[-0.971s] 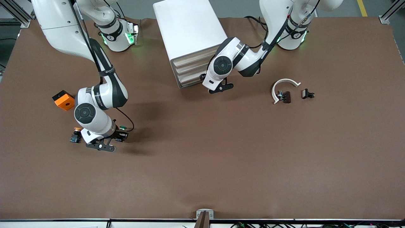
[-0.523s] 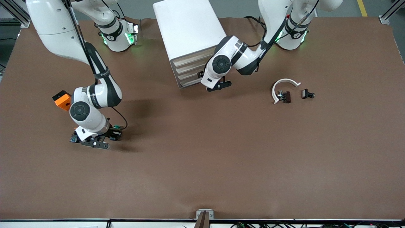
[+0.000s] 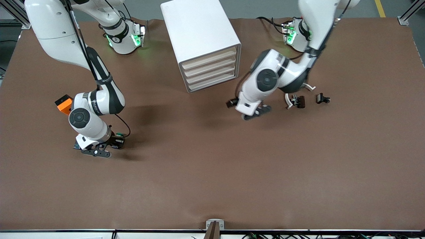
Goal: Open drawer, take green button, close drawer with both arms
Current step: 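Lower the button beside the red button while the left gripper withdraws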
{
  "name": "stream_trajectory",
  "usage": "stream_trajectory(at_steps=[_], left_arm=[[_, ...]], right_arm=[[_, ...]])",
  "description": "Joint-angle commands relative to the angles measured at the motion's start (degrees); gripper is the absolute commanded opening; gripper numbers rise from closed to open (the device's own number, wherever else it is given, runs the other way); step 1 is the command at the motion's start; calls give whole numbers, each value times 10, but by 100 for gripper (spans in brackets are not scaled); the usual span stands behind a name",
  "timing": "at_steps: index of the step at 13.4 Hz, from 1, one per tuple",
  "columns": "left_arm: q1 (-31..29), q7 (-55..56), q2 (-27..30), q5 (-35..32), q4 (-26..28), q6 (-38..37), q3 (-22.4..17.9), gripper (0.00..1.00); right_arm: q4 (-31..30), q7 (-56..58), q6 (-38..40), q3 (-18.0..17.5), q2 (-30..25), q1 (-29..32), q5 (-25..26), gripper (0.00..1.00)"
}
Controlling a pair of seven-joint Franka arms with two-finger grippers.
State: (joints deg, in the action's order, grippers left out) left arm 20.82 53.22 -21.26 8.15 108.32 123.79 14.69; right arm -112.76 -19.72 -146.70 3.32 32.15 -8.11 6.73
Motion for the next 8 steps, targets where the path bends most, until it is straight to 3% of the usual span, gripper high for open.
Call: stream_trajectory(at_steps=[1, 4, 8], left_arm=[[-69, -12, 36, -77, -34, -48, 4, 100], [-138, -45, 31, -109, -114, -119, 4, 100], [-211, -225, 28, -146, -180, -166, 3, 100]], right_arm=[[18, -4, -3, -10, 18, 5, 6, 0], [22, -8, -3, -12, 23, 2, 6, 0], [25, -8, -1, -12, 25, -3, 6, 0]])
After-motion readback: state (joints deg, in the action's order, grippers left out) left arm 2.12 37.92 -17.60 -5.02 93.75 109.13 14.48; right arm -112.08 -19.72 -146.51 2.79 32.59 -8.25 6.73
